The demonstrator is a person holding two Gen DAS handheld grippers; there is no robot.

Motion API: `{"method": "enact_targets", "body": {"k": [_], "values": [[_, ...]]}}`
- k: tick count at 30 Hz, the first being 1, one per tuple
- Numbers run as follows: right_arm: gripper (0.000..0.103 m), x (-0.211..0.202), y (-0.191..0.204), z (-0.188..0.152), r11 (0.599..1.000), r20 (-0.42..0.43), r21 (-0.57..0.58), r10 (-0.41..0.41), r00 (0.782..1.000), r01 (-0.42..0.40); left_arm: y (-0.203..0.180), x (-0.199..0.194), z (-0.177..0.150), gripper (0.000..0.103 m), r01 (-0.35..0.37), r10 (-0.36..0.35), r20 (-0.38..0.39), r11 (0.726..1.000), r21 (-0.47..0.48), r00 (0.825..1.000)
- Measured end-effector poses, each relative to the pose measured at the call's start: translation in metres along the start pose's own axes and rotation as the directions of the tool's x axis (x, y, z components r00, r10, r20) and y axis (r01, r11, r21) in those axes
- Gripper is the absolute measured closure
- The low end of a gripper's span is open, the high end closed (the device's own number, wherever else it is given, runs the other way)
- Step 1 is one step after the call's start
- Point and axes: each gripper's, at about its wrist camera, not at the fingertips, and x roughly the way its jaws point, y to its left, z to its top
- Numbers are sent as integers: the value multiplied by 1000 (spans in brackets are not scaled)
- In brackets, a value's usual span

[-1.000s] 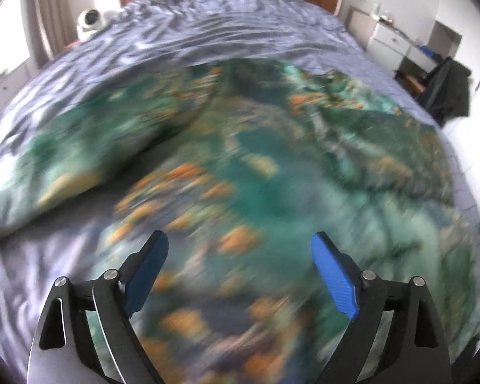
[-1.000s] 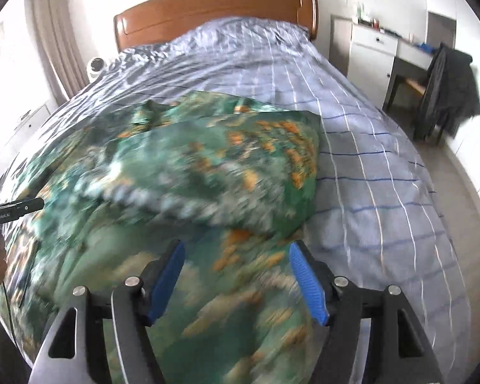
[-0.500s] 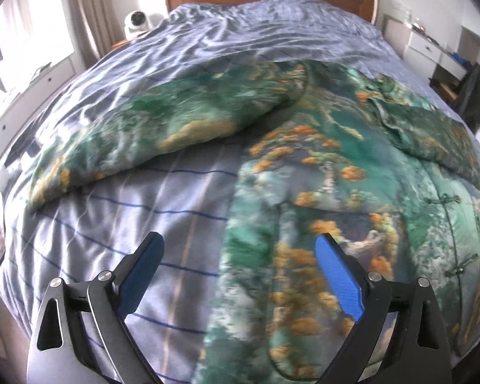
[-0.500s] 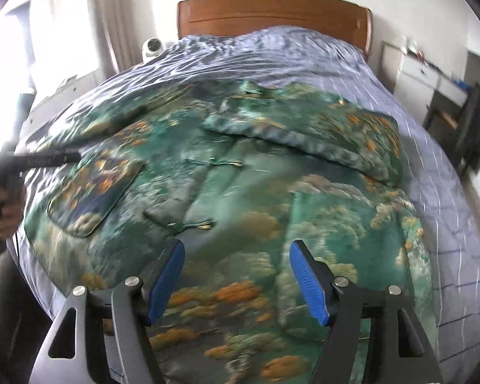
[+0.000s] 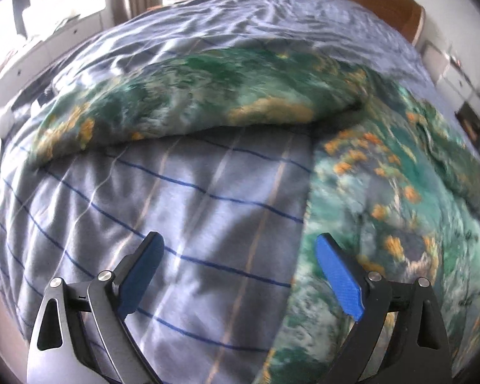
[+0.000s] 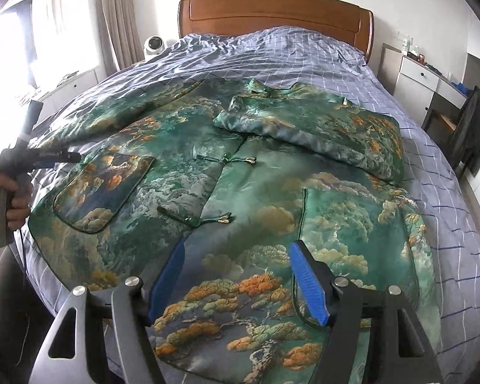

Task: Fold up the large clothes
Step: 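Grasp the other sleeve cuff with the left gripper and lift it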

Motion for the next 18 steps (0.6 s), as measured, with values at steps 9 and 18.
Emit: {"method": "enact_targets", "body": {"k": [9, 18], "values": [[33, -2, 7, -5, 1000, -8, -17, 11, 1000, -11, 96, 28, 56, 7, 76, -64, 42, 895, -439, 997], [33, -5, 16, -6, 999, -20, -50, 21, 1000, -22, 156, 61, 82, 17, -18, 50, 29, 757, -653, 998]]}}
